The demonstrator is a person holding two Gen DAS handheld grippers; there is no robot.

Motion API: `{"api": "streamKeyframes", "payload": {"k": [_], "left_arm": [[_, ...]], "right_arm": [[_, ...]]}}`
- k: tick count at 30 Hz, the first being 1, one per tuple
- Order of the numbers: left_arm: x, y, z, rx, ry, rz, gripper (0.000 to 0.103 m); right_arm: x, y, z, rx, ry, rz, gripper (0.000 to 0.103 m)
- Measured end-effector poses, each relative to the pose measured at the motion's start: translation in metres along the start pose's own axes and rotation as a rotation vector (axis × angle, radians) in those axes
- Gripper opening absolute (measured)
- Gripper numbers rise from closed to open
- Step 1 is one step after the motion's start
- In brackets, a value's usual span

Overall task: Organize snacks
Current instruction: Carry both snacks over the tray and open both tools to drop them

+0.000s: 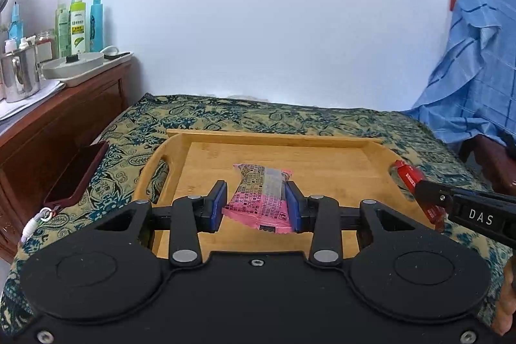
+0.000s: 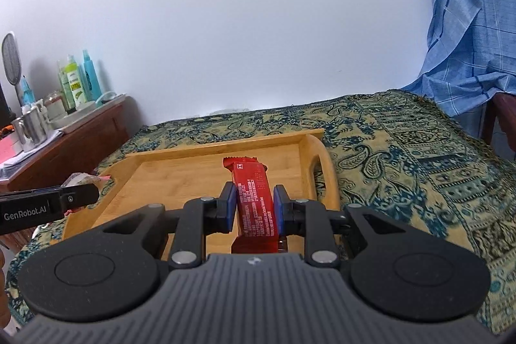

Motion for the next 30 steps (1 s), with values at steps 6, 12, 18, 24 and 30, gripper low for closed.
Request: {"api": "streamKeyframes", "payload": {"k": [6, 12, 18, 24, 30], "left_arm": [[0.004, -0.028, 0.002, -0.02, -0.008, 0.032, 0.036], [0.013, -0.052, 0.003, -0.026, 0.01, 0.086, 0.036], [0.021, -0.064, 0.004, -0.038, 0.008, 0.107, 0.036], [0.024, -0.07, 0.004, -0.044, 0.003, 0.118, 0.036], [0.026, -0.074, 0.004, -0.049, 0.0, 0.124, 0.036]], "right_arm": [[0.005, -0.024, 0.001, 0.004, 0.006, 0.045, 0.028], [0.011, -0.038, 0.002, 0.008, 0.007, 0.073, 0.028], [0.016, -0.046, 0.001, 0.015, 0.005, 0.09, 0.028], [0.016, -0.049, 0.003, 0.016, 0.009, 0.095, 0.028], [0.018, -0.052, 0.005, 0.014, 0.02, 0.1, 0.028]]}}
Point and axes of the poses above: each gripper's, at about its wrist camera, not at the fingertips, and y roughly against the way its jaws point, z to its left, x to its underside, the point moved 3 cm from there along -y, roughly the way its jaws point, and after that the axes turned 2 degrees about z, right-handed, at the moved point
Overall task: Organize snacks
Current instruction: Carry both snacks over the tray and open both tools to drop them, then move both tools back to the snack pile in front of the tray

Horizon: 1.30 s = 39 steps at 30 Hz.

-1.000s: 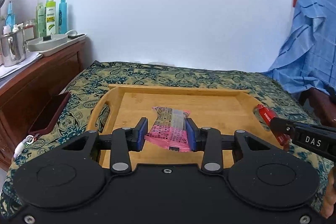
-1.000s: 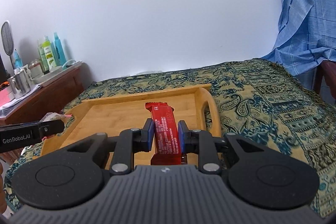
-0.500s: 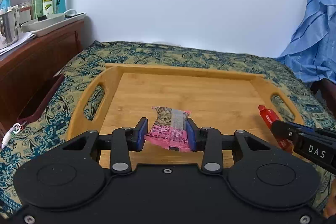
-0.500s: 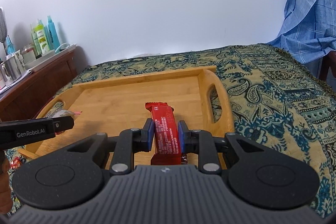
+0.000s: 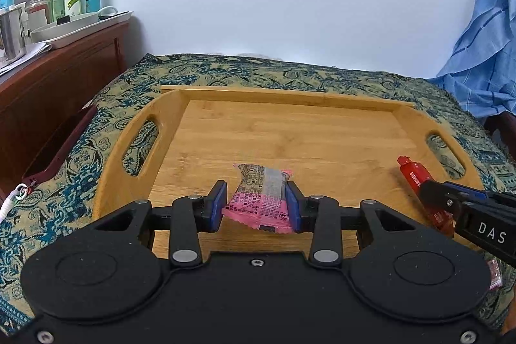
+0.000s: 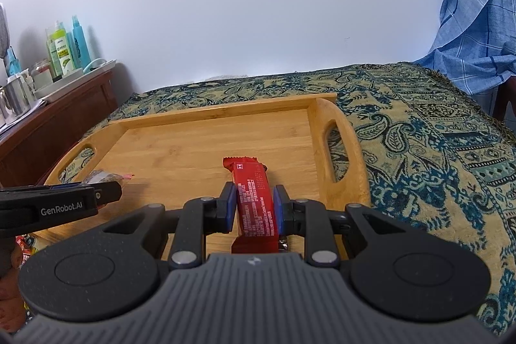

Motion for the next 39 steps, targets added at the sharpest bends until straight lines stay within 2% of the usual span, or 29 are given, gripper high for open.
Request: {"api": "streamKeyframes", "payload": {"k": [17, 24, 28, 34, 39], "left_arm": [[0.002, -0.002, 0.0, -0.013, -0.012, 0.018, 0.036], [-0.002, 0.02, 0.001, -0.017, -0.016, -0.007, 0.052], [-0.002, 0.038, -0.001, -0.02, -0.037, -0.022, 0.06], [0.009, 0.067, -0.008, 0.012, -0.08, -0.036, 0.069], [0.025, 0.084, -0.014, 0.038, -0.094, -0.021, 0.071]], "right_arm": [[0.0, -0.002, 0.004, -0.011, 0.018, 0.001, 0.033], [-0.003, 0.015, 0.011, -0.024, 0.032, -0.021, 0.051], [-0.002, 0.03, 0.015, -0.032, 0.048, -0.037, 0.055], [0.006, 0.055, 0.018, -0.042, 0.059, -0.051, 0.057], [0.018, 0.07, 0.018, -0.049, 0.064, -0.05, 0.057]]}}
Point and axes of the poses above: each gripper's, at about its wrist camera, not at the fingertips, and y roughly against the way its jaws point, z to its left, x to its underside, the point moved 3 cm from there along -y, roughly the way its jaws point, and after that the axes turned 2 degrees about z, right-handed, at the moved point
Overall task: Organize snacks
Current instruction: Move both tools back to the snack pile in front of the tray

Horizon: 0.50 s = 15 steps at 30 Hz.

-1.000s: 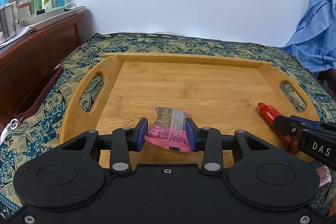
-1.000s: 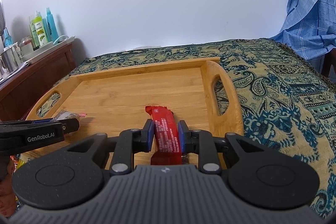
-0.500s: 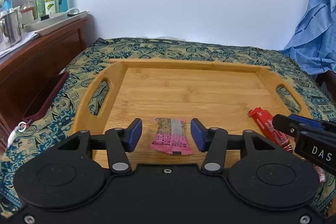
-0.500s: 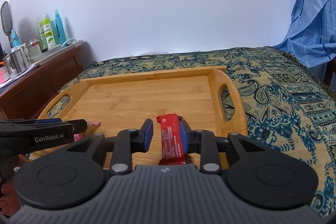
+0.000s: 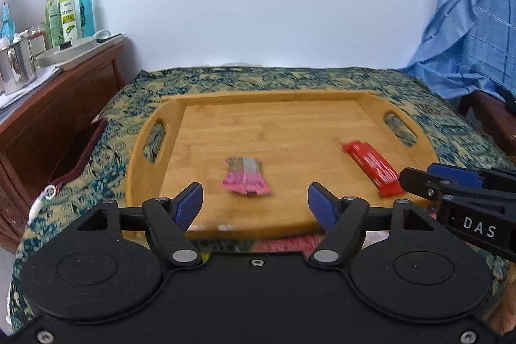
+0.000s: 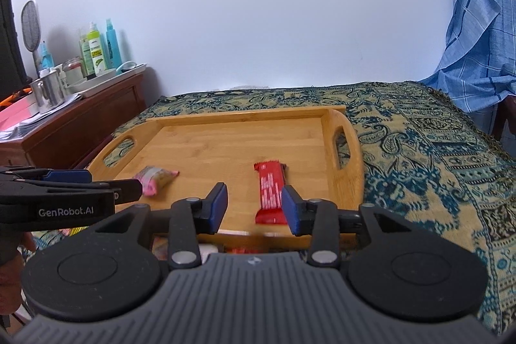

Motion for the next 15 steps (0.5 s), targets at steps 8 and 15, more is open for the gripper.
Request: {"api": "streamKeyframes", "payload": {"k": [8, 15], "left_arm": [[0.027, 0.021, -0.005, 0.029, 0.009, 0.03, 0.077], [0.044, 0.031, -0.006, 0.024, 0.015, 0.047, 0.081]], "right_arm": [[0.022, 0.015, -0.003, -0.001, 0.003, 0.014, 0.059], [0.038, 0.025, -0.005, -0.01, 0.013, 0.011, 0.063]]}}
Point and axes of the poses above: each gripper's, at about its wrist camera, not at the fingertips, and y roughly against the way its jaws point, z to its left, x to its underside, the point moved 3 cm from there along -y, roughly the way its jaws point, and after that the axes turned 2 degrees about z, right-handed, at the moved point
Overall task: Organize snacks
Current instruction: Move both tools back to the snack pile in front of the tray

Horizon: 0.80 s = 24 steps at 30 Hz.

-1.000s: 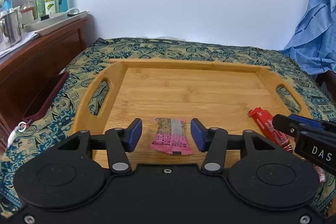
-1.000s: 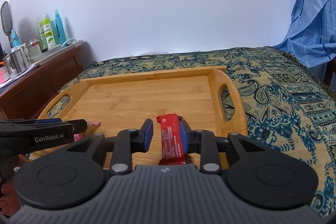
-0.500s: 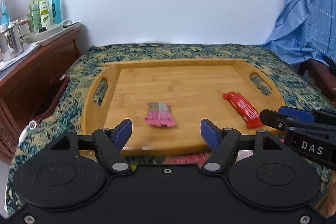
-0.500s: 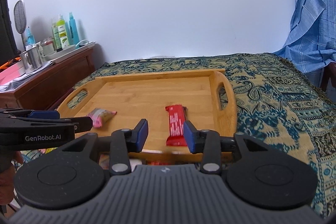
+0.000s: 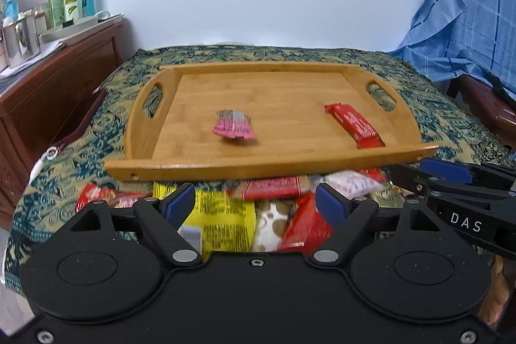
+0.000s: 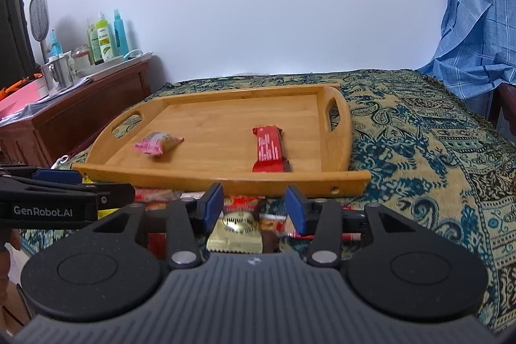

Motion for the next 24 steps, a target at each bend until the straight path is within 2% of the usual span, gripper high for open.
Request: {"api": "streamKeyframes", "payload": {"k": [8, 24], "left_arm": [[0.013, 0.004, -0.001, -0.005, 0.004, 0.014, 0.081], [0.031, 0.005, -0.02, 0.035, -0.04, 0.017, 0.082]], "right_arm": [[0.014, 0.007, -0.002, -0.013, 0.023, -0.011, 0.066], [0.033, 0.01, -0.006, -0.004, 0.033, -0.012, 0.068]]}}
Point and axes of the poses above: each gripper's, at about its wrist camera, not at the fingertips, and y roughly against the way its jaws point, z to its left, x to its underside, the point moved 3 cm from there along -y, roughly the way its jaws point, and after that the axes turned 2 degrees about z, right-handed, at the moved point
